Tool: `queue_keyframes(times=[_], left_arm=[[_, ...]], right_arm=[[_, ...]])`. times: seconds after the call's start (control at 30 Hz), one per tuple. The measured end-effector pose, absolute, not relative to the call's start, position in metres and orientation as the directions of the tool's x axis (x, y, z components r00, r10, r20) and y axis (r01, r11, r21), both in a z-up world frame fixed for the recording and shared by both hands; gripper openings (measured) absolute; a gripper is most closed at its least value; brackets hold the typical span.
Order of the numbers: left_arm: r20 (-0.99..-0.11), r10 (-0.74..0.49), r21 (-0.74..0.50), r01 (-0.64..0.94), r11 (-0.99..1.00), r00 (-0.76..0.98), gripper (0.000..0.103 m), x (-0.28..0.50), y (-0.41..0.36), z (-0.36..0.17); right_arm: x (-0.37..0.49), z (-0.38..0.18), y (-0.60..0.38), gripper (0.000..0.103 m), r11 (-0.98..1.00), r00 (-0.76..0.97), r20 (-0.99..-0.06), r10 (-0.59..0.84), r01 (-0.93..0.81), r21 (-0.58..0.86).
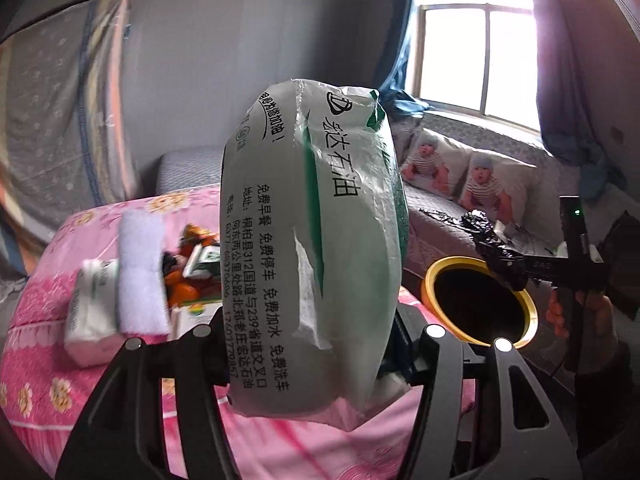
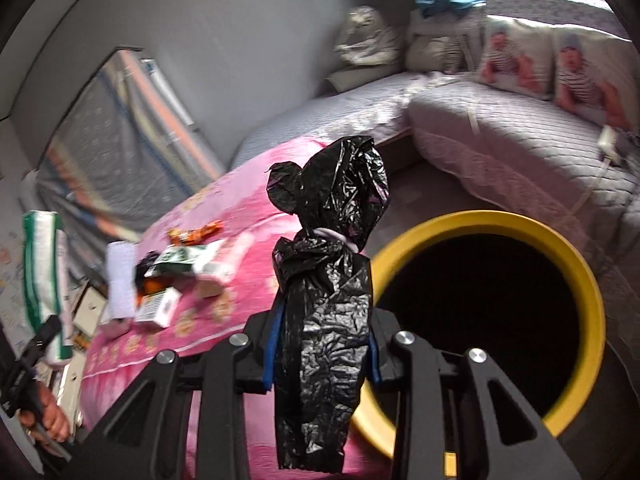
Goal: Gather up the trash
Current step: 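Carry the black bag over the yellow bin and open the right gripper while left carries the white bag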
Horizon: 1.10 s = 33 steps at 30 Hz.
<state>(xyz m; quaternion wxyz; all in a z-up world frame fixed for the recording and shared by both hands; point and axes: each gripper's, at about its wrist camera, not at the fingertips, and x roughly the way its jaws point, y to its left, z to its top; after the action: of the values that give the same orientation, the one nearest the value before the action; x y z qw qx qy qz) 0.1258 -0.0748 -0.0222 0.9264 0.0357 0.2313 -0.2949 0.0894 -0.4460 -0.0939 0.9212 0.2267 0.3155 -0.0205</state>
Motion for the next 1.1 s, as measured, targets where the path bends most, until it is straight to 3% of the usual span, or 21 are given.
queue_keyframes(times=[0.23,0.63,0.77,0.87,1.1], left_arm=[[-0.495,-0.606,-0.068,0.667,0.742,0.623,0.055,0.141,-0.142,-0.030],[-0.561,-0.668,-0.101,0.760,0.642,0.489,0.055,0.168,-0.239,-0.052],[-0.583,-0.675,-0.111,0.778,0.618,0.452,0.055,0.176,-0.270,-0.060],[-0.600,-0.675,-0.100,0.796,0.597,0.431,0.055,0.178,-0.294,-0.066],[-0.651,-0.675,-0.102,0.841,0.531,0.347,0.056,0.174,-0.350,-0.092]], right_arm=[[0.086,-0.125,-0.480,0.031,0.866,0.758,-0.652,0.015,0.316,0.388],[0.092,-0.155,-0.512,0.031,0.829,0.714,-0.700,0.010,0.385,0.405],[0.094,-0.163,-0.524,0.041,0.809,0.708,-0.706,0.011,0.409,0.423],[0.087,-0.163,-0.532,0.048,0.797,0.715,-0.699,-0.008,0.426,0.427],[0.031,-0.143,-0.562,0.053,0.714,0.796,-0.597,-0.105,0.478,0.512]])
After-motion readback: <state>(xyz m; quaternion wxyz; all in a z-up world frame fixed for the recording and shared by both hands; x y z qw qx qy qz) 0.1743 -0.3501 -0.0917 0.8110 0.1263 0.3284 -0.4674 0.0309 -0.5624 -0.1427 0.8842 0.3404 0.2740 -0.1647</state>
